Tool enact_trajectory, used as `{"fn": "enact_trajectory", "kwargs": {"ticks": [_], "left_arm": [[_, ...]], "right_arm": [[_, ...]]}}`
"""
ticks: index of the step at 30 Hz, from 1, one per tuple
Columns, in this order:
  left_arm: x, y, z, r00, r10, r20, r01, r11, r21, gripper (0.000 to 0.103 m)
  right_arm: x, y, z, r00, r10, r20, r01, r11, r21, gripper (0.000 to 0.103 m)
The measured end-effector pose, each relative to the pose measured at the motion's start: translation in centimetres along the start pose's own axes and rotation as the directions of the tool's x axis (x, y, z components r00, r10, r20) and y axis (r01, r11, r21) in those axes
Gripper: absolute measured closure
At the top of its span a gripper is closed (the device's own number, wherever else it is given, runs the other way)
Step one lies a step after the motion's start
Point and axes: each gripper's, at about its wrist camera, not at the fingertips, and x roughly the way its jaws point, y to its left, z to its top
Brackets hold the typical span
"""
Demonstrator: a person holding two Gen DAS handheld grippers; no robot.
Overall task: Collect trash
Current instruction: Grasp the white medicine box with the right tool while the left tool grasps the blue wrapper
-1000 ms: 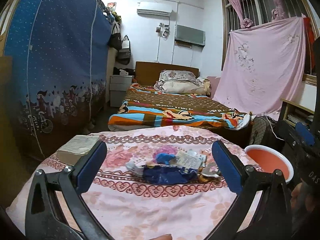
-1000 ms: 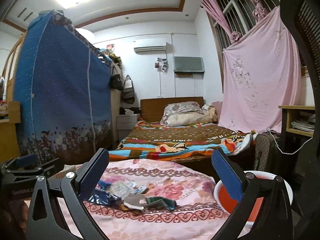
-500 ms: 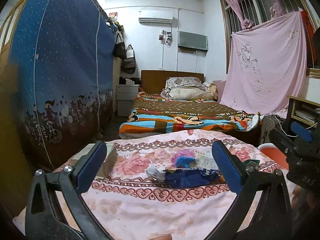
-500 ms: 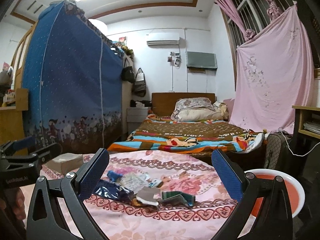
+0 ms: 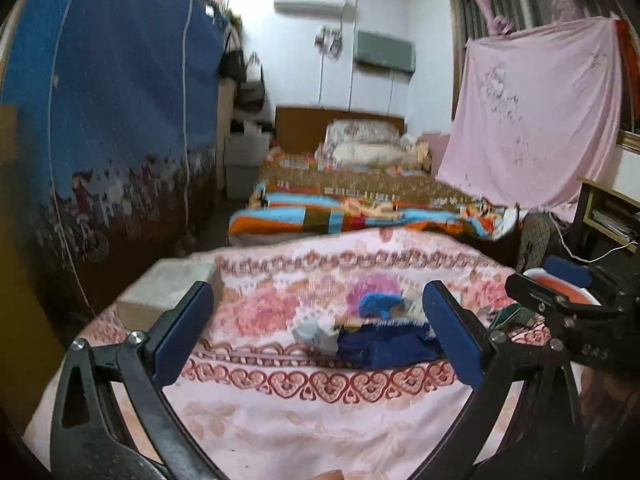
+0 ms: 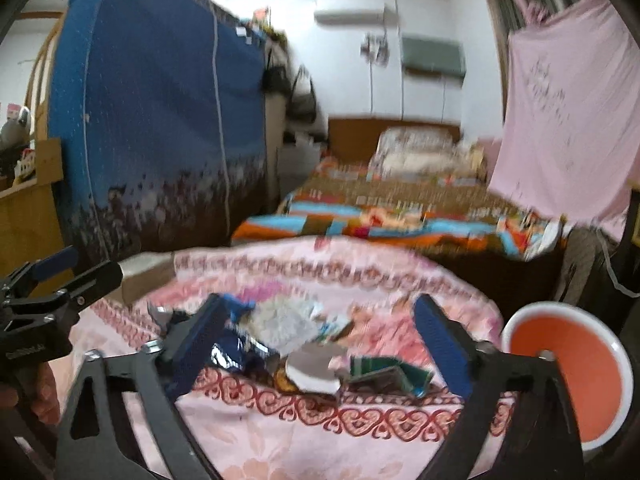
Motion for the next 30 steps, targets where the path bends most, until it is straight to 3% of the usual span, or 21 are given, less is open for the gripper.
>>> {"fn": "enact_trajectory", "kwargs": {"ticks": [5,10,21,26,30], "left_arm": [[2.2,0.5,-0.6,0.992,-0.024,-0.124,0.02,0.999,-0.033,0.021],[3.8,0.5,-1.1,0.976,-0.048,-0.214,0.039,0.998,-0.044,0.036],[5.9,0.3,-1.6,0.942,-0.091,-0.323,0.081,0.996,-0.045,0.069],[6.1,0.5,-1.7,0.937,-0.095,-0.337,0.083,0.995,-0.05,0.083],[6.1,0.9,-1.7,0.937,-0.11,-0.332,0.09,0.993,-0.074,0.091]], "right_arm": [[3.0,-0.7,-0.6,0.986,0.051,-0.158,-0.045,0.998,0.042,0.04],[4.6,-0.7,-1.2,0.967,0.074,-0.245,-0.063,0.997,0.053,0.047],[6.2,0.1,-1.4,0.945,0.071,-0.318,-0.069,0.997,0.016,0.055],[6.5,0.1,-1.5,0.941,0.073,-0.331,-0.071,0.997,0.02,0.07],[6.6,-0.3,-1.5,0.939,0.093,-0.332,-0.082,0.996,0.045,0.073]]}}
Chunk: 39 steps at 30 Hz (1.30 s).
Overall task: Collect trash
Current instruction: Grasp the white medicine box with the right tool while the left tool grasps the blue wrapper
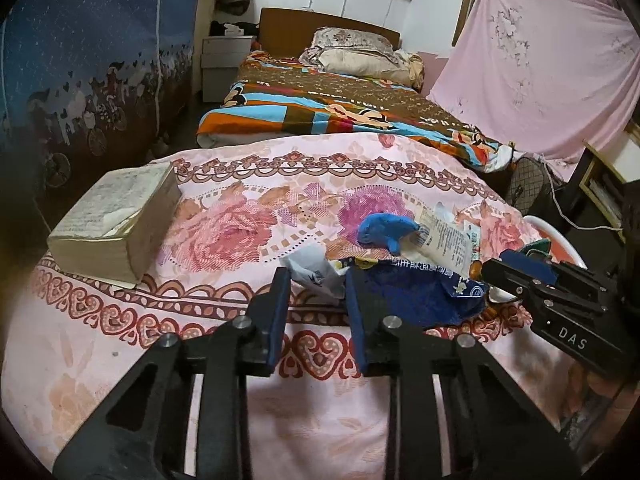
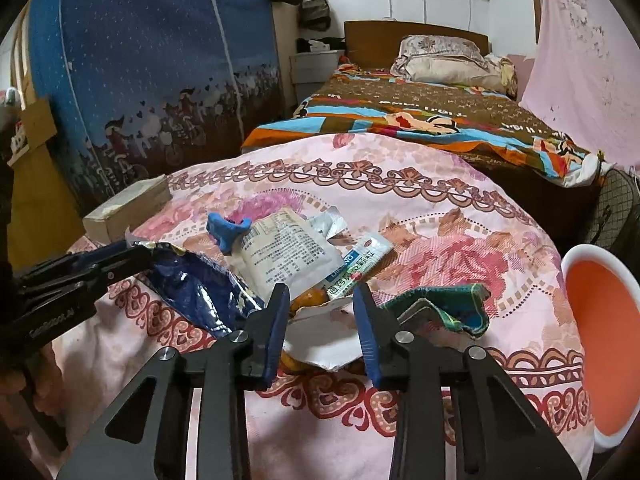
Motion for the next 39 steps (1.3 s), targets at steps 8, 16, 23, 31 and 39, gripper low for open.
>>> {"fn": "enact_trajectory", "kwargs": {"ticks": [8,16,23,31,39], "left_arm": [[-1.5,-1.1,-0.1,0.997,-0.005,0.073,0.002,0.999,0.047,0.092],[-3.0,-1.1,-0.3,0.991,0.024,0.131,-0.029,0.999,0.039,0.092],[-2.9,-1.1,-0.5,0.993,0.061,0.098,-0.066,0.997,0.045,0.092],[-2.7,-0.5,-0.8,0.996,0.069,0.059,-0.072,0.997,0.033,0.092],[-3.0,-0.1,-1.0,0.995,0.076,0.061,-0.078,0.997,0.029,0.092]], "right_arm": [[-0.8,0.2,-0.1,0.999,0.0,0.042,0.0,1.0,-0.006,0.09],[-1.9,0.1,-0.2,0.995,0.004,0.101,-0.003,1.0,-0.005,0.095],[-2.0,-0.2,-0.4,0.996,-0.017,0.09,0.015,1.0,0.018,0.095],[-2.2,-0.5,-1.0,0.999,0.036,0.032,-0.037,0.999,0.027,0.056],[-0.2,-0.3,-1.5,0.997,0.027,-0.067,-0.026,0.999,0.018,0.056]]}}
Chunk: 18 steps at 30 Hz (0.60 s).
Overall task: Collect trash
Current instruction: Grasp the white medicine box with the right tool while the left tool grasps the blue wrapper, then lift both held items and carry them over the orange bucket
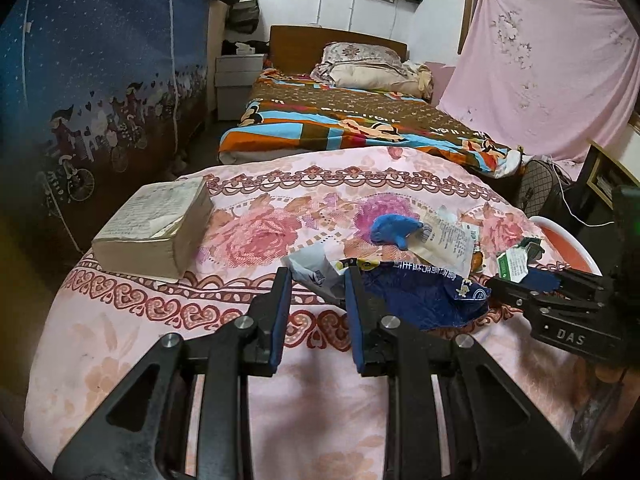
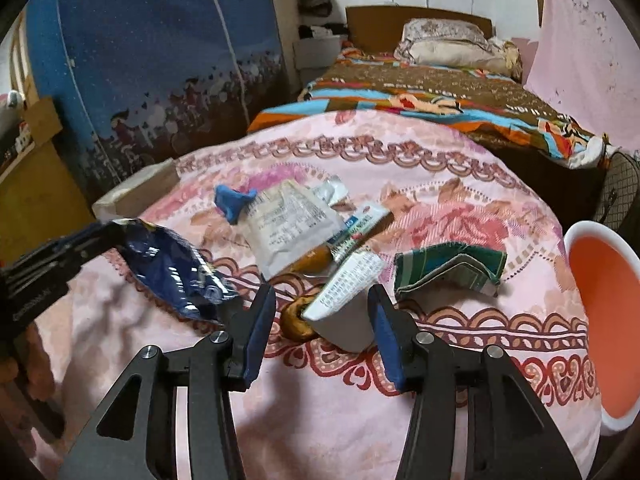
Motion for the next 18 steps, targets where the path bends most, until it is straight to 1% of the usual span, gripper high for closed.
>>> {"fn": "enact_trajectory", "kwargs": {"ticks": [3,7,10,11,18], "left_arm": [[0.1,0.1,-0.1,1.0,-0.002,-0.005,0.002,1.0,-0.003,0.092],[0.3,0.0,-0.1,1.0,-0.004,-0.012,0.004,1.0,0.003,0.092],[0.5,-0.2,-0.2,1.0,-0.005,-0.017,0.005,1.0,0.013,0.092],[0.5,-0.3,-0.2,1.0,-0.006,-0.017,0.006,1.0,0.015,0.092],[0.3,-1.0,-0.3,1.0,-0.019,-0.016,0.019,1.0,0.025,0.092]], "right_arm": [[0.5,-0.4,0.1,1.0,-0.006,-0.025,0.007,1.0,0.019,0.056],[0.2,-1.1,-0.2,0.999,-0.026,-0.021,0.027,0.998,0.055,0.057],[-0.1,-1.5,-0.5,1.0,-0.011,-0.017,0.013,0.997,0.076,0.058],[-0.2,-1.6,-0.6,1.0,-0.006,-0.013,0.007,0.997,0.08,0.061],[-0.8,-1.7,-0.9,0.999,0.036,0.021,-0.037,0.995,0.094,0.065]]}}
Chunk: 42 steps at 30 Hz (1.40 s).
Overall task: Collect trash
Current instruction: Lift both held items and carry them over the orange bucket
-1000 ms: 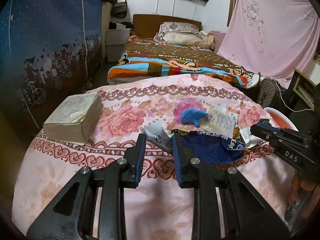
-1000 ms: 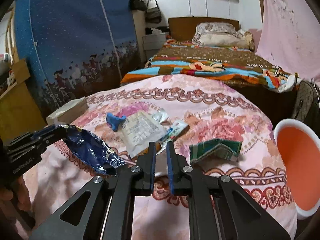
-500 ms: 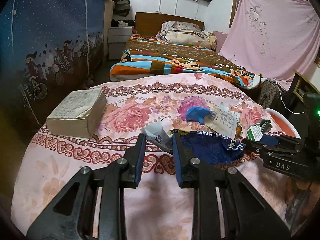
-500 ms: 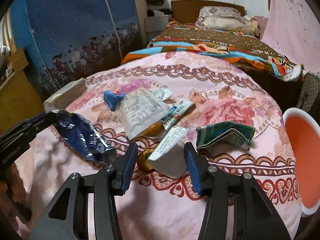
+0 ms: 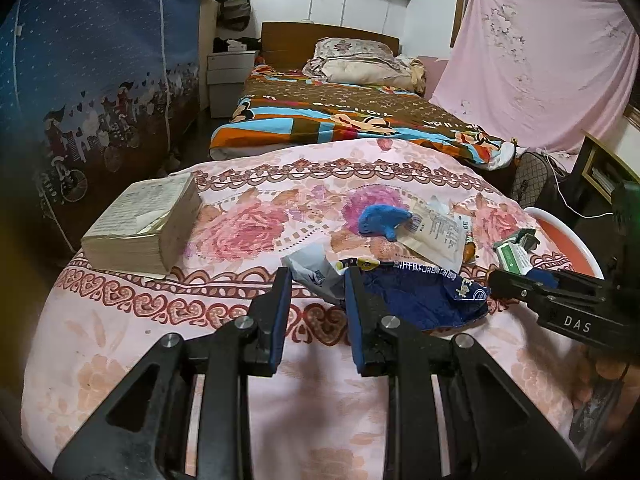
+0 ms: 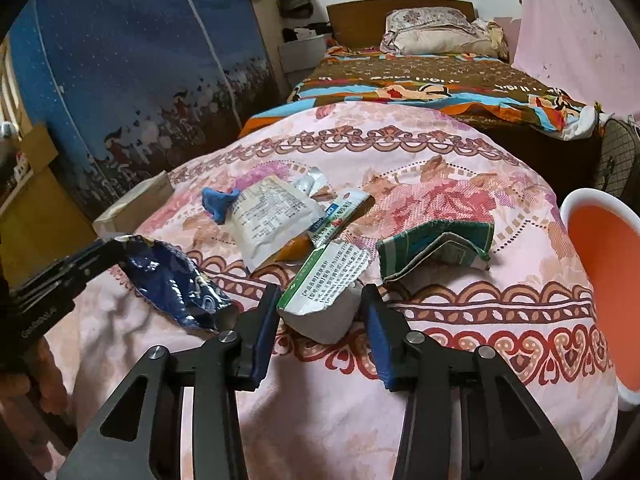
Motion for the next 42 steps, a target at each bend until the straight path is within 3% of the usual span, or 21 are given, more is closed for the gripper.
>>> {"fn": "enact_trajectory", "kwargs": {"ticks": [10,18,21,25,30,36,42], "left_arm": [[-0.6,-0.8,-0.1,0.999,-0.024,0.026,0.024,1.0,0.007,0.092],[-2.7,-2.2,0.9,0.99,-0.046,0.133,0.044,0.999,0.015,0.092],[-3.8,-3.2,2.1,0.978,-0.055,0.2,0.051,0.998,0.025,0.092],[-5.1,-5.5,4.0,0.953,-0.084,0.291,0.073,0.996,0.049,0.092],[-6.1,-9.4,6.5,0.915,-0.143,0.378,0.109,0.988,0.111,0.092],[-6.4,-14.4,8.5,0.879,-0.227,0.419,0.153,0.967,0.202,0.092],[-6.1,-18.6,9.2,0.859,-0.307,0.409,0.197,0.937,0.289,0.092]], "right_arm": [[-2.2,0.5,-0.3,0.992,0.051,0.115,-0.049,0.999,-0.015,0.065],[-6.1,0.9,0.1,0.958,0.065,0.281,-0.053,0.997,-0.052,0.065],[-8.1,1.2,0.7,0.934,0.042,0.355,-0.013,0.996,-0.085,0.065],[-11.2,0.9,2.0,0.887,0.006,0.461,0.048,0.993,-0.106,0.065],[-15.1,-0.3,3.6,0.814,-0.043,0.579,0.124,0.987,-0.101,0.064],[-18.8,-3.5,4.8,0.736,-0.12,0.666,0.201,0.979,-0.045,0.064],[-20.8,-7.4,4.5,0.698,-0.229,0.679,0.287,0.957,0.028,0.064]]}}
